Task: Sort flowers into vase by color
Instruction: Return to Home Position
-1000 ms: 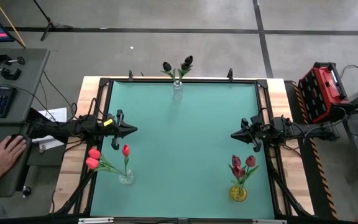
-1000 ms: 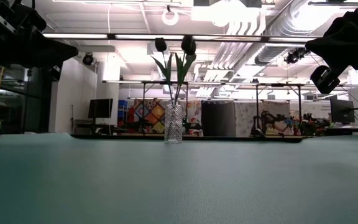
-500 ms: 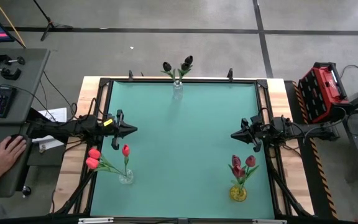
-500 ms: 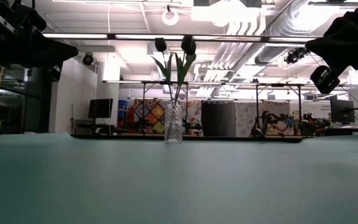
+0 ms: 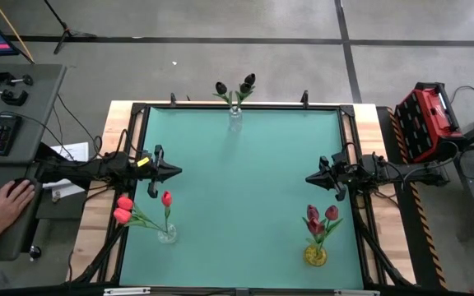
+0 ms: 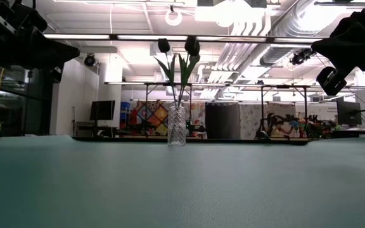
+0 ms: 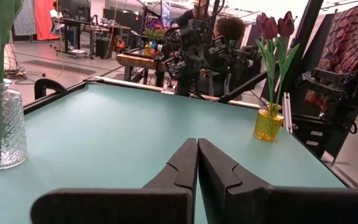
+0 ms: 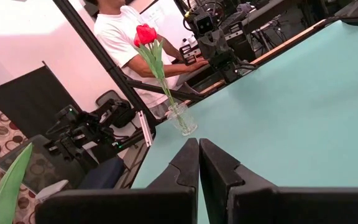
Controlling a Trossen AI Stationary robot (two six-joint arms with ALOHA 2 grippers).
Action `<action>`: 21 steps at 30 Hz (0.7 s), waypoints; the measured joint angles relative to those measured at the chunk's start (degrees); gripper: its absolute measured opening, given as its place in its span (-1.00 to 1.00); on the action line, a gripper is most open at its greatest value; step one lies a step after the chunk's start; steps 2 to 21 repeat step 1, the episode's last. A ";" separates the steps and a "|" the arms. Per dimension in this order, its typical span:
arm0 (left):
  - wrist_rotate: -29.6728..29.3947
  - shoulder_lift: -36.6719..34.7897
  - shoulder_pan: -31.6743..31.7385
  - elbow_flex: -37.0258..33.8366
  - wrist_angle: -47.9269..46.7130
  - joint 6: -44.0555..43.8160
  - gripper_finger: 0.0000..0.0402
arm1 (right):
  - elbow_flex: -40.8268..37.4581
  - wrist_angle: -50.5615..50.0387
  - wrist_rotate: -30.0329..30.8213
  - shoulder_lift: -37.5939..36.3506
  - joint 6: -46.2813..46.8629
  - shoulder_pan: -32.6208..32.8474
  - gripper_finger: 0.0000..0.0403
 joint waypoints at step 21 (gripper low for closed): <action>0.00 -0.01 -0.02 0.00 -0.01 0.00 -1.00 | 0.00 -0.02 0.00 0.00 0.02 0.02 -1.00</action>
